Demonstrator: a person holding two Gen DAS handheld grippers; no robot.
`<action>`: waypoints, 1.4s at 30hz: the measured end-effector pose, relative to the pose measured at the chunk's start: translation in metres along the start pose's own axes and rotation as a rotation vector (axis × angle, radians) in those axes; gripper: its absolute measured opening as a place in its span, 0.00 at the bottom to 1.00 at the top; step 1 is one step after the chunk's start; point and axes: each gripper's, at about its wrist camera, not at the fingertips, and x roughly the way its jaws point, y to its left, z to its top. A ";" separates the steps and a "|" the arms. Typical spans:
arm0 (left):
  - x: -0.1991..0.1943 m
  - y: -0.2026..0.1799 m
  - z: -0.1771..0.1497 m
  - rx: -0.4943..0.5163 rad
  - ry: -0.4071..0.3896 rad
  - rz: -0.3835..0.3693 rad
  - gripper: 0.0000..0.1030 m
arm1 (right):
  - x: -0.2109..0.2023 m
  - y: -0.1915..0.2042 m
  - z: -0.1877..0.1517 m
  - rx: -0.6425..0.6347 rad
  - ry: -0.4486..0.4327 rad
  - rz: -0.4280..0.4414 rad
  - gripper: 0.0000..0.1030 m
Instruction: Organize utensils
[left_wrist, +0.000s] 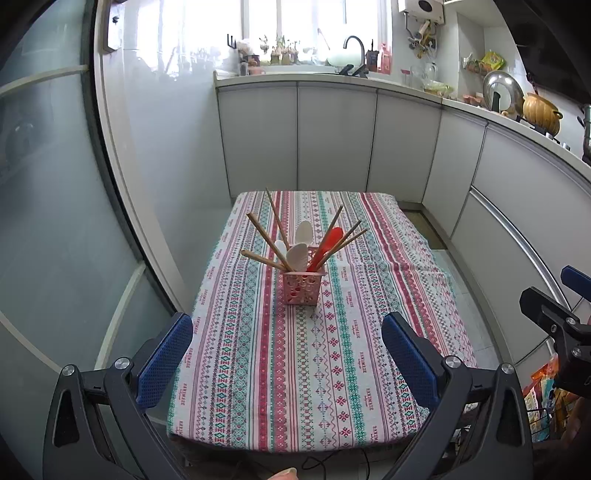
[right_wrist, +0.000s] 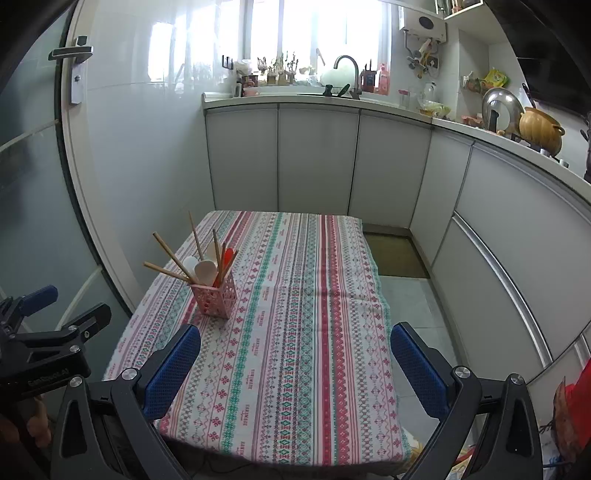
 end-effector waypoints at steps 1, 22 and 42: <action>0.000 0.000 0.000 0.000 0.000 -0.001 1.00 | 0.000 0.000 0.000 0.001 0.001 0.000 1.00; 0.002 0.001 0.000 -0.008 0.004 0.005 1.00 | 0.005 -0.002 0.000 0.017 0.007 -0.006 1.00; 0.015 -0.004 0.000 -0.004 0.031 0.015 1.00 | 0.013 -0.006 0.000 0.031 0.024 -0.010 1.00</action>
